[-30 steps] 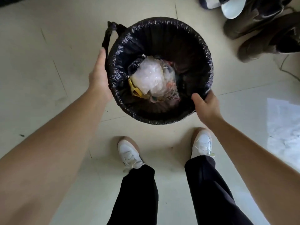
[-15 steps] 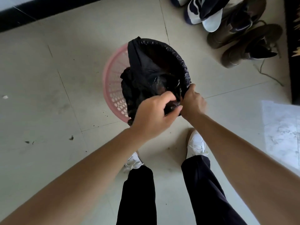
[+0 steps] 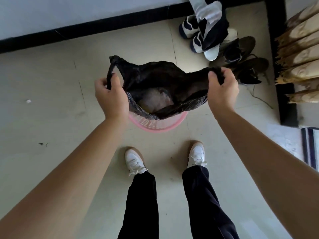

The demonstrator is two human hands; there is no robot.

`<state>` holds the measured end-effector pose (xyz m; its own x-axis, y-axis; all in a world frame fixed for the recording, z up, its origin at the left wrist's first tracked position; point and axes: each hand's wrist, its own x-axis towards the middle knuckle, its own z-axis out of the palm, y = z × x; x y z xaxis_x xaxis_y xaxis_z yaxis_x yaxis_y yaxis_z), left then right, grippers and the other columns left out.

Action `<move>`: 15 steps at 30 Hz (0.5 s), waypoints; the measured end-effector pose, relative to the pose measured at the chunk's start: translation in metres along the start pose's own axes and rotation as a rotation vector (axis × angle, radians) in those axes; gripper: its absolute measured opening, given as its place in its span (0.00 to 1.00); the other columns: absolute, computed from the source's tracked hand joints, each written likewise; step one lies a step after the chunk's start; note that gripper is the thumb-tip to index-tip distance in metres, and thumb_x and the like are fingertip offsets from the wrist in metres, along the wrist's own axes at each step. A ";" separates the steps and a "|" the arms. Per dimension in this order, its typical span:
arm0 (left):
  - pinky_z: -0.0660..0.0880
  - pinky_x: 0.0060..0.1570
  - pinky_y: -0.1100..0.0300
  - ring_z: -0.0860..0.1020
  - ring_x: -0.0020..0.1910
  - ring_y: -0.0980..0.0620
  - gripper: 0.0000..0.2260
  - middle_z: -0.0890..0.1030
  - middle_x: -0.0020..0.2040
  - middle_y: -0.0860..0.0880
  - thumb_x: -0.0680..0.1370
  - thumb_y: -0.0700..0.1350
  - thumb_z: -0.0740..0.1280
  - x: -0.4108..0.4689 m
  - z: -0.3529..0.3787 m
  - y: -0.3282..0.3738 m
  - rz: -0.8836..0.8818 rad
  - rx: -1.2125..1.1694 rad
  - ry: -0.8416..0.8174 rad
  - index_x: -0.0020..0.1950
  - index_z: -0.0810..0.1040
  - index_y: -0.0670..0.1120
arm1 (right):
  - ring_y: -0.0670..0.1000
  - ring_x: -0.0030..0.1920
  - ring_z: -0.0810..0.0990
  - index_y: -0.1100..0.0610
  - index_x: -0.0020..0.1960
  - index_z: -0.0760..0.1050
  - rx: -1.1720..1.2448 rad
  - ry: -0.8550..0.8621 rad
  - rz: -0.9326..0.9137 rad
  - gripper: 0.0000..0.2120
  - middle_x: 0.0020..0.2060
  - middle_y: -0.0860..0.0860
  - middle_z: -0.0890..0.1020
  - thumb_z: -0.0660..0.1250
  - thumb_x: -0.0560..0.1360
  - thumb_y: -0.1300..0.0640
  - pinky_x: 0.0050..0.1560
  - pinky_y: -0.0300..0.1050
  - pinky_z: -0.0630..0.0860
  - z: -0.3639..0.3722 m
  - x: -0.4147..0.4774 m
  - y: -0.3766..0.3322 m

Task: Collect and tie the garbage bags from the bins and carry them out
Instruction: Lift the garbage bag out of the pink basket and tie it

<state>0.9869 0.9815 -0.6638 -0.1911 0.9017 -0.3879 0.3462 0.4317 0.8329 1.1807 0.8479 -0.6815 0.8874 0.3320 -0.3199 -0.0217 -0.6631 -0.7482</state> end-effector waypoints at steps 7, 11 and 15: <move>0.67 0.38 0.66 0.68 0.32 0.63 0.08 0.69 0.37 0.55 0.81 0.43 0.62 -0.025 -0.041 0.031 0.373 -0.026 0.036 0.44 0.66 0.50 | 0.48 0.53 0.74 0.55 0.54 0.79 -0.094 0.133 -0.436 0.13 0.50 0.48 0.76 0.64 0.77 0.47 0.59 0.47 0.71 -0.031 -0.034 -0.054; 0.68 0.37 0.66 0.71 0.32 0.64 0.06 0.71 0.37 0.56 0.79 0.43 0.65 -0.031 -0.042 0.003 0.151 0.180 -0.085 0.47 0.70 0.43 | 0.53 0.47 0.78 0.55 0.52 0.74 -0.348 -0.165 -0.205 0.17 0.41 0.46 0.78 0.61 0.78 0.41 0.47 0.48 0.73 -0.024 -0.035 -0.036; 0.74 0.47 0.53 0.76 0.41 0.52 0.07 0.77 0.40 0.54 0.77 0.46 0.69 -0.034 -0.049 -0.038 0.092 0.312 -0.189 0.48 0.73 0.45 | 0.51 0.49 0.79 0.57 0.59 0.76 -0.340 -0.291 0.026 0.17 0.39 0.44 0.77 0.65 0.77 0.45 0.42 0.39 0.68 -0.023 -0.032 0.001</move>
<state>0.9350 0.9331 -0.6629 0.0167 0.9130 -0.4076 0.6225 0.3095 0.7188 1.1626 0.8211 -0.6580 0.7213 0.4550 -0.5222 0.1536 -0.8402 -0.5201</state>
